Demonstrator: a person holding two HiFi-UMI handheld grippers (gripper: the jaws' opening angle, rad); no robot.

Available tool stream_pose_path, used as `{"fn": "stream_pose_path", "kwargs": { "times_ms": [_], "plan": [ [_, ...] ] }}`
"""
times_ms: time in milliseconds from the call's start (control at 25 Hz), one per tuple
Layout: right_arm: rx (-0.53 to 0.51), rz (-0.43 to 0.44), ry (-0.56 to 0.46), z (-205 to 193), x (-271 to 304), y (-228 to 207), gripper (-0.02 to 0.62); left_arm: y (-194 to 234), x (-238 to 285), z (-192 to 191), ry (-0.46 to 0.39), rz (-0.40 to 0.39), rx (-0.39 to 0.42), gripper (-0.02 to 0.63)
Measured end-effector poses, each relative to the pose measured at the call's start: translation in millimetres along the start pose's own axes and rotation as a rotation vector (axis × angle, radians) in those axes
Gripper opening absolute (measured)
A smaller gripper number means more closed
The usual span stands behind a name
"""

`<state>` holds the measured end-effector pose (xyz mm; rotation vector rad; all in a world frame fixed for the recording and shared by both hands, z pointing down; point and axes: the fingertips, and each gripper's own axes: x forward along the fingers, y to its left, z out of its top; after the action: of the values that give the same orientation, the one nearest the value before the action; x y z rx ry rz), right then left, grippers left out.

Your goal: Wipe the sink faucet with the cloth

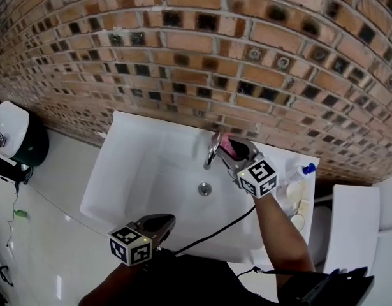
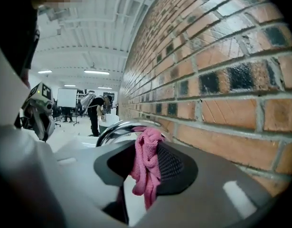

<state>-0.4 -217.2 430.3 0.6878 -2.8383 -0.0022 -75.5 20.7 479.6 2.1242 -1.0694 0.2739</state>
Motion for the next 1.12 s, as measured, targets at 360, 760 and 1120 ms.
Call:
{"fn": "stream_pose_path", "kwargs": {
  "times_ms": [360, 760, 1120],
  "plan": [
    [-0.215, 0.119, 0.065, 0, -13, 35, 0.123, -16, 15, -6, -0.005, -0.008, -0.031, 0.006],
    [-0.315, 0.162, 0.085, -14, -21, 56, 0.120, -26, 23, -16, 0.003, 0.014, -0.038, 0.006],
    [-0.278, 0.215, 0.123, -43, -30, 77, 0.120, -19, 21, -13, 0.001, 0.052, -0.029, 0.006]
  ]
}}
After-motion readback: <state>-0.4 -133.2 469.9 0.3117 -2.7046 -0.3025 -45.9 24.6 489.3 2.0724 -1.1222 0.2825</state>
